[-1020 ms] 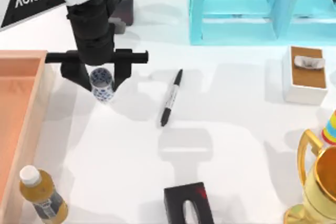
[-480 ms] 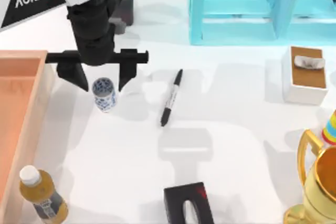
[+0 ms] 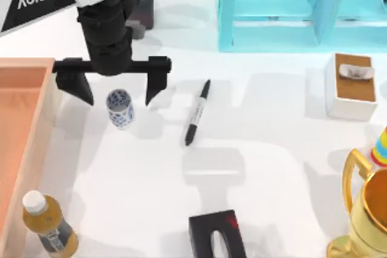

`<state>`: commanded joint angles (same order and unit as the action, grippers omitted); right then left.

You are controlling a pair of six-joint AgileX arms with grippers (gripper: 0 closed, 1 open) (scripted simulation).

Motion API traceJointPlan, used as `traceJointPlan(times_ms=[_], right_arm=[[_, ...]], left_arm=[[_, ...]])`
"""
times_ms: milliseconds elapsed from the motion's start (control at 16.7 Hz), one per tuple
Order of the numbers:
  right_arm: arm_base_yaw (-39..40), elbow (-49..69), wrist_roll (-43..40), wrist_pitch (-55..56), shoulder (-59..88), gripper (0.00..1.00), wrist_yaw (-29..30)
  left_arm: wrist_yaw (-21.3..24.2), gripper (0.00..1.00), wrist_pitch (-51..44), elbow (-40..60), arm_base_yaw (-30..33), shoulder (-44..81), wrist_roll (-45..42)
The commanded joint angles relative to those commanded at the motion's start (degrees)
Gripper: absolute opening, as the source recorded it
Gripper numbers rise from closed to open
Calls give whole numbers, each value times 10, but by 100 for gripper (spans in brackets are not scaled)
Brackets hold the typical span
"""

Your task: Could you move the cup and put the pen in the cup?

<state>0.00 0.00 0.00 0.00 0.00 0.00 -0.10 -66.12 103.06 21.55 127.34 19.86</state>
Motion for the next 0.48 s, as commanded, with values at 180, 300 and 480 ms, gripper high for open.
traceJointPlan(times_ms=[180, 300, 480], right_arm=[[0, 0, 0, 0, 0, 100, 0], [0, 0, 0, 0, 0, 100, 0], [0, 0, 0, 0, 0, 100, 0]], left_arm=[[0, 100, -1, 1, -1, 1, 0], [1, 100, -19, 21, -1, 7, 1], [1, 100, -85, 96, -1, 26, 3]])
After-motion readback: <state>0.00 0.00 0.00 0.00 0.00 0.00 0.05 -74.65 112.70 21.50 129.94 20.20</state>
